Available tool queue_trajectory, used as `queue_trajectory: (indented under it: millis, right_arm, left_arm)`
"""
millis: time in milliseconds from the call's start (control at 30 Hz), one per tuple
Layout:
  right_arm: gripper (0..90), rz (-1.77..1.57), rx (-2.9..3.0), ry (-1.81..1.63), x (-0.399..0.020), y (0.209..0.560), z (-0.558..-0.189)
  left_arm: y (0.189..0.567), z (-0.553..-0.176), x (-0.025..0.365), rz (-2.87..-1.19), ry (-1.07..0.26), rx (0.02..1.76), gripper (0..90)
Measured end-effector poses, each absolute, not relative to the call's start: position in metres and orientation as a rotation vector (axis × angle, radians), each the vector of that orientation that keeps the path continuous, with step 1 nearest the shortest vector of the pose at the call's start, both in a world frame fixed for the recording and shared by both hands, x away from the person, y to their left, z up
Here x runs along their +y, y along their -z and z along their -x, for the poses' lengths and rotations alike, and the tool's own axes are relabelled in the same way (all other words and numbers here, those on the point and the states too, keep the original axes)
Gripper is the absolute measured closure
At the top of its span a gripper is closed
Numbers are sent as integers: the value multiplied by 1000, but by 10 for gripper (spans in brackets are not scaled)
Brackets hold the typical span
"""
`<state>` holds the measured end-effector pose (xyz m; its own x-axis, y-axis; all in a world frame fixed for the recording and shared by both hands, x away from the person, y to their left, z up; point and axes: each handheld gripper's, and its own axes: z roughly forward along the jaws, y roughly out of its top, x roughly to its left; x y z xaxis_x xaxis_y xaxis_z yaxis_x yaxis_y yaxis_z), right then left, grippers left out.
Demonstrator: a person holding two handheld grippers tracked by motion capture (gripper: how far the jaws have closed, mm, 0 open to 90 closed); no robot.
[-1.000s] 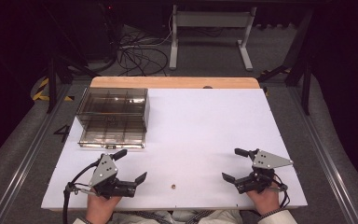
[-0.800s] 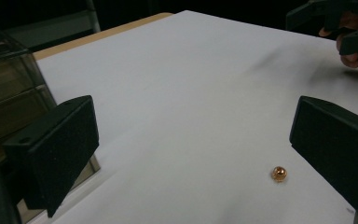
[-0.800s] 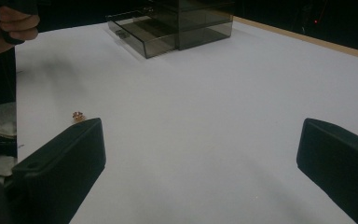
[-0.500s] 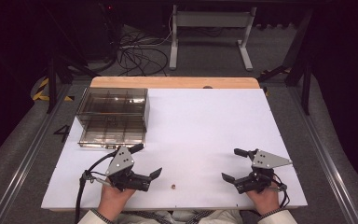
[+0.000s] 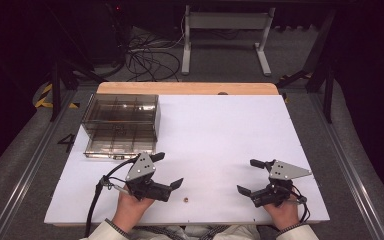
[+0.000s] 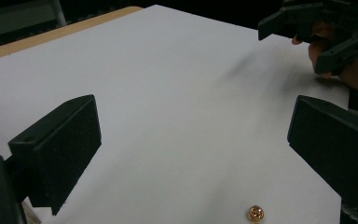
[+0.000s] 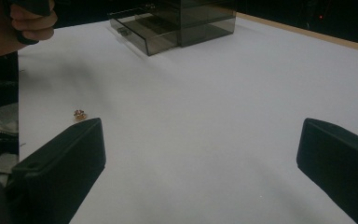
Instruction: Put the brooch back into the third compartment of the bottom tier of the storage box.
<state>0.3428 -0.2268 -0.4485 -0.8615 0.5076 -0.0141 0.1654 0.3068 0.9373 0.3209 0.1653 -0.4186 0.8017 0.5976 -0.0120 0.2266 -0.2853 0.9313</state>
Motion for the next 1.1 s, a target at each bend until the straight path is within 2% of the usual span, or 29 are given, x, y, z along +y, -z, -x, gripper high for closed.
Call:
queue_trajectory:
  millis: [167,367,667,1100]
  right_arm:
    - [16,-605,2273,-1571,-227,449,-343]
    - [16,-605,2277,-1574,-227,449,-343]
    - [16,-602,2283,-1575,-227,449,-344]
    - [16,-597,2294,-1596,-228,449,-344]
  left_arm:
    - [418,-325,156,-1868,-391,629,36]
    - [420,-325,140,-1927,-451,587,37]
    - [424,-330,131,-1924,-365,575,46]
    - [431,-332,126,-1949,-274,562,122]
